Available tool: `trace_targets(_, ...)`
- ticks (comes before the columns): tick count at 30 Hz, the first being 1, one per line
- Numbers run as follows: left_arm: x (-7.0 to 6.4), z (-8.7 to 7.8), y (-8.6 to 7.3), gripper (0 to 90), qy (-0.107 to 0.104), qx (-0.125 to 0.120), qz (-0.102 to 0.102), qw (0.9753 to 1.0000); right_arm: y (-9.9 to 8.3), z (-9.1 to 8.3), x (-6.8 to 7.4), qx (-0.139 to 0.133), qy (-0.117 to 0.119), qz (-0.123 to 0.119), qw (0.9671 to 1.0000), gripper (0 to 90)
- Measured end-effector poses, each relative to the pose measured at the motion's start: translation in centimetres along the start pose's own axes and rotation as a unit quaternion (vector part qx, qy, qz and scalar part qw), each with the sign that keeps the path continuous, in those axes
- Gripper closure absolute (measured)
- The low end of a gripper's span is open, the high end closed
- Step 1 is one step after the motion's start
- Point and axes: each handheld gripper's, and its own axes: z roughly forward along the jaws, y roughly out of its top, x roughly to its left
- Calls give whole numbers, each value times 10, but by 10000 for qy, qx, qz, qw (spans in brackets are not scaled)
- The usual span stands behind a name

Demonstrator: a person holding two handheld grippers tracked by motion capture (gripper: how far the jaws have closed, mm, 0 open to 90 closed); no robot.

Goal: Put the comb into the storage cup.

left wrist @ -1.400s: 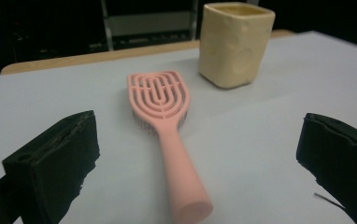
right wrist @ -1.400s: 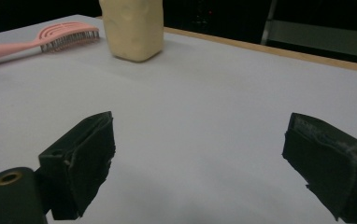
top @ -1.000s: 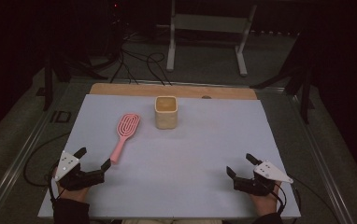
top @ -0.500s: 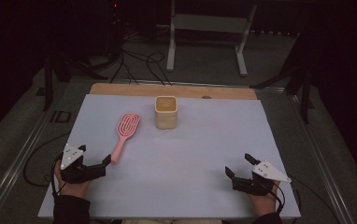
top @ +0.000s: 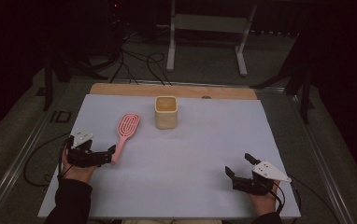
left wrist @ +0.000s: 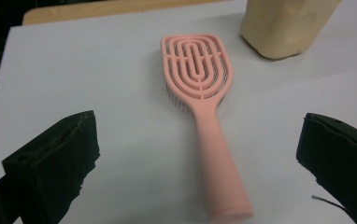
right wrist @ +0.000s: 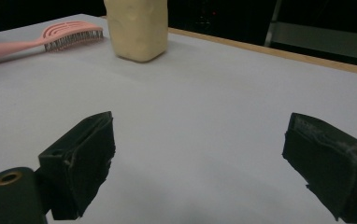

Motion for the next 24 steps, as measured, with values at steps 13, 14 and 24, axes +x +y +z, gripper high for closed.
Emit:
trace_targets(13, -13, 27, 20, 0, -95, 788, 359, 9962, 0, 1, 0, 10, 12, 4, 10000, 91)
trace_targets(14, -15, 30, 21, 0, -108, 873, 426, 9952, 0, 1, 0, 17, 6, 4, 10000, 91)
trace_targets(24, -20, 49, 31, 0, -19, 1284, 520, 9904, 0, 1, 0, 25, 2, 3, 10000, 91)
